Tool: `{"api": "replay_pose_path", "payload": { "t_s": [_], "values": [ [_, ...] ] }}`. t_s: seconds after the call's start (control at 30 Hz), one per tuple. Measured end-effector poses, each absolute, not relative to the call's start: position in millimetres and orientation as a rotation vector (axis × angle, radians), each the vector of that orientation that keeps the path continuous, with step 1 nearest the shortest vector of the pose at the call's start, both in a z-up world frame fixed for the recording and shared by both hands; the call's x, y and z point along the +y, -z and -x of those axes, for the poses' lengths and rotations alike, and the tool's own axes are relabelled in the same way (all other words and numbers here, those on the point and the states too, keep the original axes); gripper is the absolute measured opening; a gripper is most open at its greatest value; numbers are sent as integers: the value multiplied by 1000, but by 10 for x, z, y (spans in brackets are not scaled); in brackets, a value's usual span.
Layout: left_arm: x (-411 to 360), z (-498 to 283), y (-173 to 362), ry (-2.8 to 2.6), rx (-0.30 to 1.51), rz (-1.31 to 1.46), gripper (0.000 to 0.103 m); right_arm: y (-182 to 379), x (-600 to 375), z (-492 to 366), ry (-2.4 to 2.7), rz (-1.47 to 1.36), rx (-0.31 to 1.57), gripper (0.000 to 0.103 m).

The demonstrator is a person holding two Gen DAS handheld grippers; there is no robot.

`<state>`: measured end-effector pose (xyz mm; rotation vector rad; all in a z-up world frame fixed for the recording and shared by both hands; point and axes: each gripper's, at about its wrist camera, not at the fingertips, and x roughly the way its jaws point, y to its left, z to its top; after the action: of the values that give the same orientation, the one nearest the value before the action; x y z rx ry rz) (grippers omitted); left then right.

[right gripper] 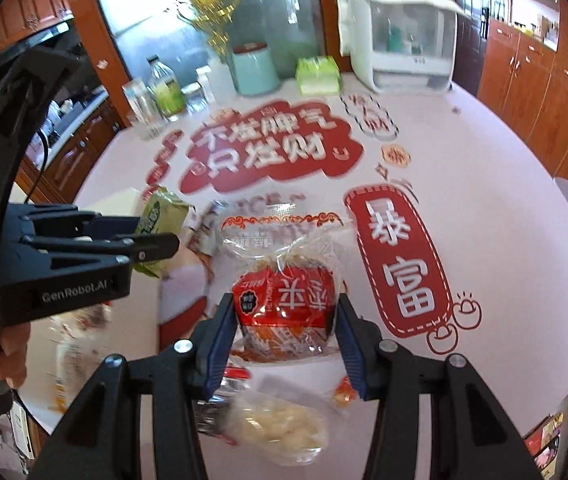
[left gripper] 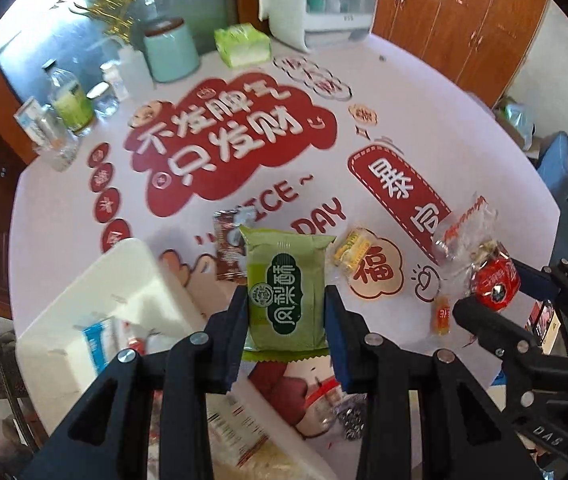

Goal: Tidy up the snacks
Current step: 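Carry the green packet and red-labelled bread bag over the white tray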

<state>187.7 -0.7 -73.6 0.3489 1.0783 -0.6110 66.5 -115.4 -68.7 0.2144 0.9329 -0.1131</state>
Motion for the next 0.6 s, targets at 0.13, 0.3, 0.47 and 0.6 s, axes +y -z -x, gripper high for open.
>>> {"api": "replay_pose_path", "payload": {
  "t_s": [0.13,0.3,0.47,0.6],
  "values": [
    [282,-1771,507,597,1033,-327,34,467,-998,-620,107,-210,894,49],
    [644,-1634,291,568,977,-313,34,256,-788,-570,90,-221,856,49],
    [1087,-1565,199,517,959,-289,34,62,-502,-528,58,-213,814,49],
    [1405,-1543,195,473,964,-268,34,-24,-245,-523,22,-206,797,49]
  ]
}}
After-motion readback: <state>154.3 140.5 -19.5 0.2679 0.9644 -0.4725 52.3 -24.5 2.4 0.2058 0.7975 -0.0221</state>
